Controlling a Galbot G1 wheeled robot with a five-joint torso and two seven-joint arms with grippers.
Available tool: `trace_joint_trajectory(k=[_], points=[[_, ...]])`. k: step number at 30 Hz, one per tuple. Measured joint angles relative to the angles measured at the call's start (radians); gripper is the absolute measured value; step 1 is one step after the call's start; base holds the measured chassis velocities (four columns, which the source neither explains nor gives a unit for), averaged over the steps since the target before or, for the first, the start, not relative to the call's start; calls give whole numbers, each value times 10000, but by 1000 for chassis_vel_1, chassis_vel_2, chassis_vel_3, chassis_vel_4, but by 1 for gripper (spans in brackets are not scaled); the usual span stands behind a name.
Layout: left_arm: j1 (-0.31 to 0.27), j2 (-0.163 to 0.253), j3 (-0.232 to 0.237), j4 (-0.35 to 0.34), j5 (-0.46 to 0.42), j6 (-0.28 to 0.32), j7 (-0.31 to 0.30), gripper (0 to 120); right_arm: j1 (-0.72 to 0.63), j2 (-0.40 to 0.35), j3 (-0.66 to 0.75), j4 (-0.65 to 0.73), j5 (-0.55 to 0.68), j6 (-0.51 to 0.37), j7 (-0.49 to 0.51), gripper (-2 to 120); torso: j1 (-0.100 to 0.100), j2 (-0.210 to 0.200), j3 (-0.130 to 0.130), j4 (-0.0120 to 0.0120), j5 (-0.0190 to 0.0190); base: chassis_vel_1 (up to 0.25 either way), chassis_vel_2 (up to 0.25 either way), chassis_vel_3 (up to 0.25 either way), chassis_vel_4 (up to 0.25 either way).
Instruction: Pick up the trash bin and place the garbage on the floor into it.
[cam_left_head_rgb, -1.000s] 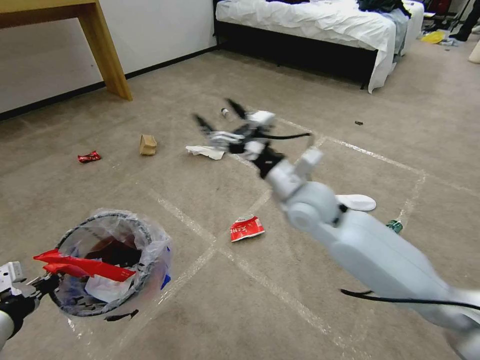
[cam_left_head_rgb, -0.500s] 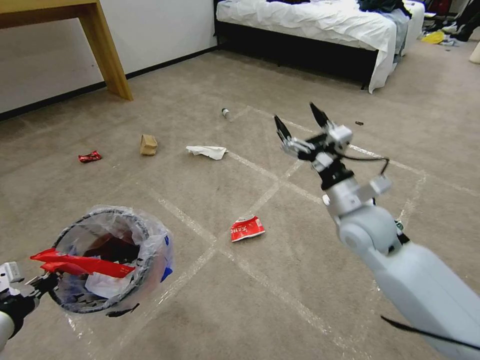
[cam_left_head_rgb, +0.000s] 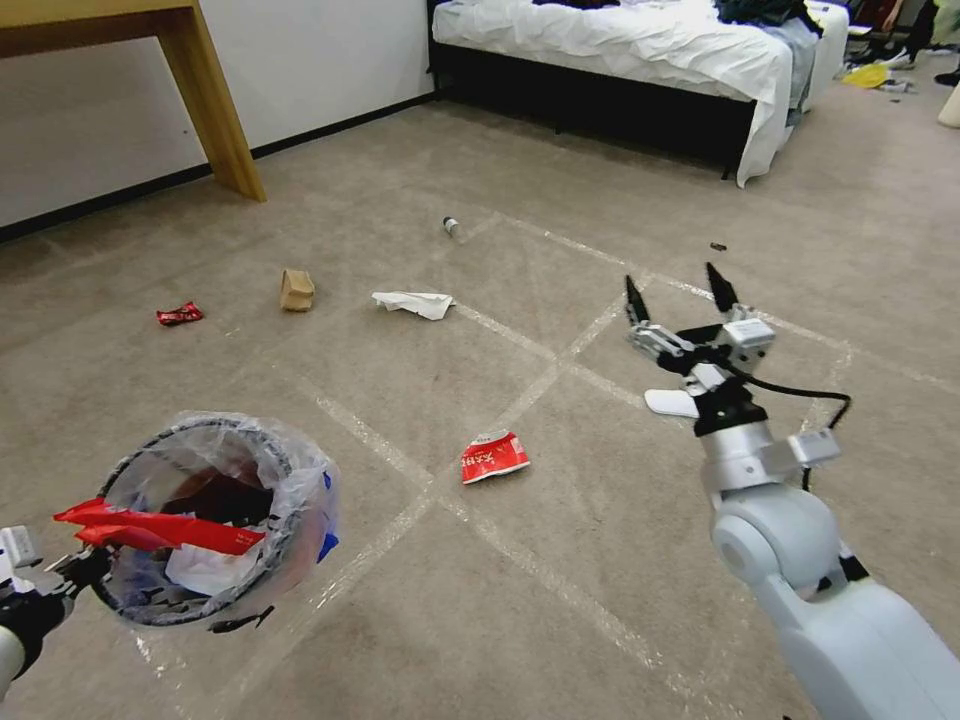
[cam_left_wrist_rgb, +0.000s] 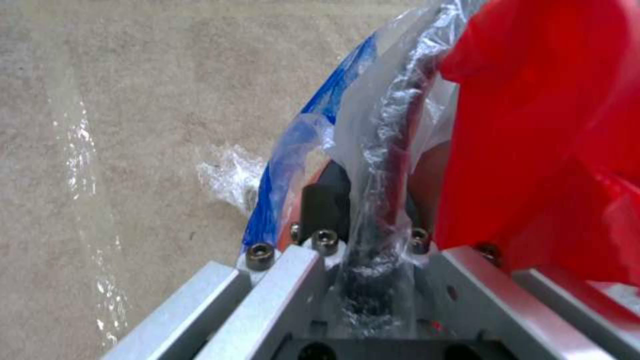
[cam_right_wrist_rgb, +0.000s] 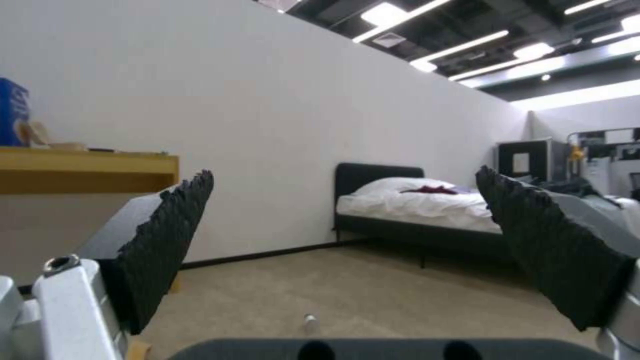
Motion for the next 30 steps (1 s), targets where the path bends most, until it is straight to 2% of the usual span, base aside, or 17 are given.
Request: trace_joint_trajectory(k=[13, 30], points=[[-95, 20, 181, -14, 9, 0, 39, 1, -94, 61, -88, 8, -182, -99, 105, 100, -1, 0, 1, 0, 1, 0, 0, 0, 0], [-177, 34, 197, 108, 29, 0, 52, 1, 210, 41, -278, -351, -156, -70, 110, 100, -1, 0, 2, 0, 2, -77, 88, 86, -96]])
